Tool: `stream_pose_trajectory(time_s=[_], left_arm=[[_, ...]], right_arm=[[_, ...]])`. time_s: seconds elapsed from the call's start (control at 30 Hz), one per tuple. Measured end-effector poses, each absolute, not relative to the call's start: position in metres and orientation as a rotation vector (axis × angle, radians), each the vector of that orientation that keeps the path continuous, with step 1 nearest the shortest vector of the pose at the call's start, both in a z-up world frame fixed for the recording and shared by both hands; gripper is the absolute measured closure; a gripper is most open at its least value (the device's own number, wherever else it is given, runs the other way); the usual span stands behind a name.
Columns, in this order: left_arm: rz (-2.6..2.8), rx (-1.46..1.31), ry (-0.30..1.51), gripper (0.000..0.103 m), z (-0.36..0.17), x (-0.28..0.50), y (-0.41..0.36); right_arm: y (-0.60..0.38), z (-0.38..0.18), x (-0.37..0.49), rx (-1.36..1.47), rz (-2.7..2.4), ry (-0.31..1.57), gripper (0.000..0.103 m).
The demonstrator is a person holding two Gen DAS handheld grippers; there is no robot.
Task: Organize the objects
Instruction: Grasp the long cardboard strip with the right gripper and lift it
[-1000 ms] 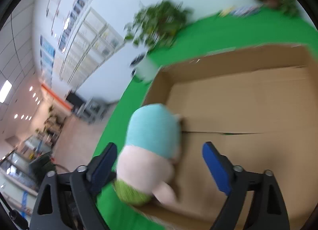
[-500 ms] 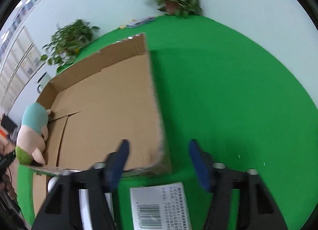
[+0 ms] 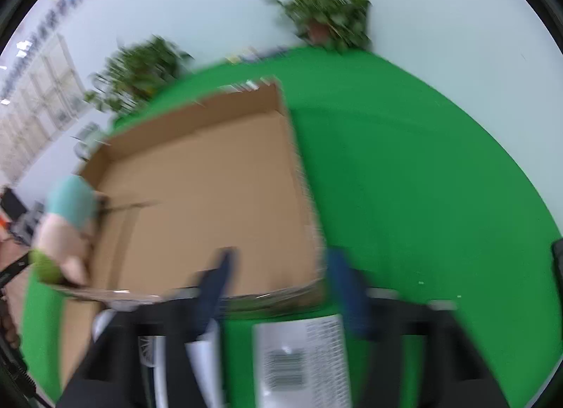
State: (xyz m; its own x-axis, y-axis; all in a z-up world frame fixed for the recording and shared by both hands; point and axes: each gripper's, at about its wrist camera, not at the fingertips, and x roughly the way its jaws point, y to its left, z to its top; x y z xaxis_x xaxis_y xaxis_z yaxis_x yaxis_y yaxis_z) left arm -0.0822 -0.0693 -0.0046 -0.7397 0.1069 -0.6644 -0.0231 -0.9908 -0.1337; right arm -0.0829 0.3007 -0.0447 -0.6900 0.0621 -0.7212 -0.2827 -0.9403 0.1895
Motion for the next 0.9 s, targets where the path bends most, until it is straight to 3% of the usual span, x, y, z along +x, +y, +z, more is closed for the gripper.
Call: stream_pose_trajectory(time_s=[0.07, 0.1, 0.4, 0.5, 0.67, 0.77, 0.9], left_arm=[[2.916, -0.919, -0.163, 0.017, 0.016, -0.052, -0.062], [2.930, -0.858, -0.171, 0.015, 0.022, -0.042, -0.059], [2.789, -0.790, -0.181, 0.015, 0.039, 0.017, -0.019], [2.569, -0.935, -0.278, 0.015, 0.021, 0.023, -0.017], [2.298, -1.129, -0.496, 0.016, -0.030, 0.033, -0.013], [2.182, -1.198, -0.614, 0.016, -0.058, 0.036, -0.007], [2.102, -1.252, -0.610, 0.020, -0.078, 0.041, 0.006]], right_arm=[[0.281, -0.026, -0.063, -1.031, 2.771, 0.401, 0.000], [0.274, -0.020, -0.056, -1.010, 2.788, 0.380, 0.000], [0.187, -0.004, -0.004, -1.096, 3.067, 0.372, 0.000], [0.156, -0.012, 0.031, -1.245, 3.235, 0.414, 0.000], [0.109, -0.047, 0.069, -1.557, 3.210, 0.638, 0.001], [0.085, -0.062, 0.076, -1.625, 3.146, 0.585, 0.001], [0.054, -0.068, 0.080, -1.657, 3.102, 0.426, 0.001]])
